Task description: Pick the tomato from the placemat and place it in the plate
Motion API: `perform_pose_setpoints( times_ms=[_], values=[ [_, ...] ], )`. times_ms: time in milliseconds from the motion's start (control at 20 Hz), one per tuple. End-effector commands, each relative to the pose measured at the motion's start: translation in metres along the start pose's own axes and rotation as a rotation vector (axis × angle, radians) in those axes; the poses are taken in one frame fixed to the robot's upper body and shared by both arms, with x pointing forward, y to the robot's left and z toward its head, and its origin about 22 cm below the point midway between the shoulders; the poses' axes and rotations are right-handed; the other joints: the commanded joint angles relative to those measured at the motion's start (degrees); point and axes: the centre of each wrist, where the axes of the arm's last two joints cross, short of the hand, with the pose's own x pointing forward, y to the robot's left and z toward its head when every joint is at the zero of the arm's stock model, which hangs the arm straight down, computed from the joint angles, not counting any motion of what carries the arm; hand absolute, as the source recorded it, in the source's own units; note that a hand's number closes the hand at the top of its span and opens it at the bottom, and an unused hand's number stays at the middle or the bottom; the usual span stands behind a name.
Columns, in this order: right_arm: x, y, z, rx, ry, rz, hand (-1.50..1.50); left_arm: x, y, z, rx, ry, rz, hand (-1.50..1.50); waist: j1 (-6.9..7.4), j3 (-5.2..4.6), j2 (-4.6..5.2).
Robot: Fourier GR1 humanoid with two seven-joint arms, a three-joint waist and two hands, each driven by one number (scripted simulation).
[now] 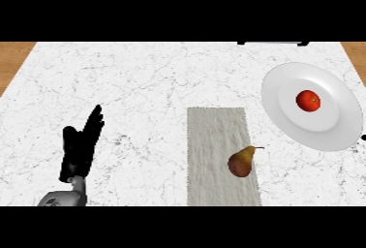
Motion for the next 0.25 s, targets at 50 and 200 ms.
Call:
perform_pose_setpoints(
  times_ms=[50,200],
  values=[
    [0.001,-0.005,0.0,-0.019,0.01,-0.003,-1.5,-0.007,-0.004,-0.008,-0.006,-0.003,-0.018,0.0,0.0,0.02,0.14],
    [-0.009,-0.016,0.011,-0.044,0.042,0.056,-1.5,0.0,0.002,-0.007,0.001,0.008,-0.01,0.0,0.41,0.1,0.31]
  ],
)
